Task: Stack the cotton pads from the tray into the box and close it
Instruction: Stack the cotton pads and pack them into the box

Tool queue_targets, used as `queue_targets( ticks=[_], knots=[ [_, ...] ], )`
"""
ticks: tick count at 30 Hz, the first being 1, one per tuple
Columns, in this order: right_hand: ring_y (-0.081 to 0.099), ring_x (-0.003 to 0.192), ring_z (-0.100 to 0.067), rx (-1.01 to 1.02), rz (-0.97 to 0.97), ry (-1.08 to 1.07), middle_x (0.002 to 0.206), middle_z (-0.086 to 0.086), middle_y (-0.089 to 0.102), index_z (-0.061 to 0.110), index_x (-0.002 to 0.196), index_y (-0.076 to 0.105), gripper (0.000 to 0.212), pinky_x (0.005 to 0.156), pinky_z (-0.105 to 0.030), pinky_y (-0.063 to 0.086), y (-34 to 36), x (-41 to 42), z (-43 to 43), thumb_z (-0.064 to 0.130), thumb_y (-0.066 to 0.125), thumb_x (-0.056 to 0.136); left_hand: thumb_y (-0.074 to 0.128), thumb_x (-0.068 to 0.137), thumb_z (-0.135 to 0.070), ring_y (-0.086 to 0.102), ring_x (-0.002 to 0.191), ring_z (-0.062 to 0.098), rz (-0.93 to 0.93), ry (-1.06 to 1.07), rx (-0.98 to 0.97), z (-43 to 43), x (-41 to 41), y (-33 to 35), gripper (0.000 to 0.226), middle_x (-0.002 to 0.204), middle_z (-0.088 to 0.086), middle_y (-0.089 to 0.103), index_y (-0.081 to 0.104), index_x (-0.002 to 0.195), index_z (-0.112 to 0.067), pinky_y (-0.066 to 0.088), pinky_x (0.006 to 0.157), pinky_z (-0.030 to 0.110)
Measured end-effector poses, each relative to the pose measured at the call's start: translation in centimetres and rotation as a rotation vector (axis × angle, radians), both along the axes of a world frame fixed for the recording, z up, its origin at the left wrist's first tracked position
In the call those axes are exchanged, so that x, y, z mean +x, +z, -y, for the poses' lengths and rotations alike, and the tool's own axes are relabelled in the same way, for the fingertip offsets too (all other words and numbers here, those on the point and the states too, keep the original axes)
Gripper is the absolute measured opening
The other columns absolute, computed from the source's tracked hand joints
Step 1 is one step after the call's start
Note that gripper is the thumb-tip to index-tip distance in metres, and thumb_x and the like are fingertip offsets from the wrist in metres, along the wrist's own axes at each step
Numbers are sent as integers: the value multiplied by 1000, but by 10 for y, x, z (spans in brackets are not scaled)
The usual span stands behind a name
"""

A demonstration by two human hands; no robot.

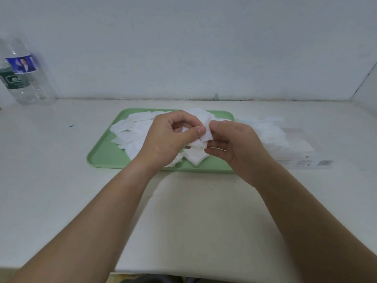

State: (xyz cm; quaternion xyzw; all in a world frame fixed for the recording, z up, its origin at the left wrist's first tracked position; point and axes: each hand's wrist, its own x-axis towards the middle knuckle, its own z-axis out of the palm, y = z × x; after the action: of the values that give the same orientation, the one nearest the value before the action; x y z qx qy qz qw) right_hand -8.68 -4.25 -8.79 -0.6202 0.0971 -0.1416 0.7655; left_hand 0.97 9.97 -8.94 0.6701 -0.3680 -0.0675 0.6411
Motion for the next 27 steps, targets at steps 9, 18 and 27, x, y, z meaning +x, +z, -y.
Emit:
queue_targets(
  ticks=[9,18,27],
  knots=[
    [66,77,-21,62,26,17,88,-11,70,7,93,69,9,71,-29,58,-2,0,2,11,62,95,75,88,-8,64,69,13,-81,-26,-6,-3,1,1,5,74,-2,69,70,87,-10,54,59,26],
    [68,74,-22,147,-44,-47,90,-9,72,8,104,66,16,67,-33,57,-1,2,4,17,54,97,69,93,-10,64,72,12,-170,-45,16,-1,1,0,12,78,3,68,67,84,-17,53,62,23],
    [54,65,-4,-734,224,-292,70,15,61,17,81,64,15,57,-11,35,-11,2,-6,10,62,94,68,94,-34,64,70,17,-401,-7,22,3,2,0,23,77,0,63,59,85,-15,54,62,29]
  ],
)
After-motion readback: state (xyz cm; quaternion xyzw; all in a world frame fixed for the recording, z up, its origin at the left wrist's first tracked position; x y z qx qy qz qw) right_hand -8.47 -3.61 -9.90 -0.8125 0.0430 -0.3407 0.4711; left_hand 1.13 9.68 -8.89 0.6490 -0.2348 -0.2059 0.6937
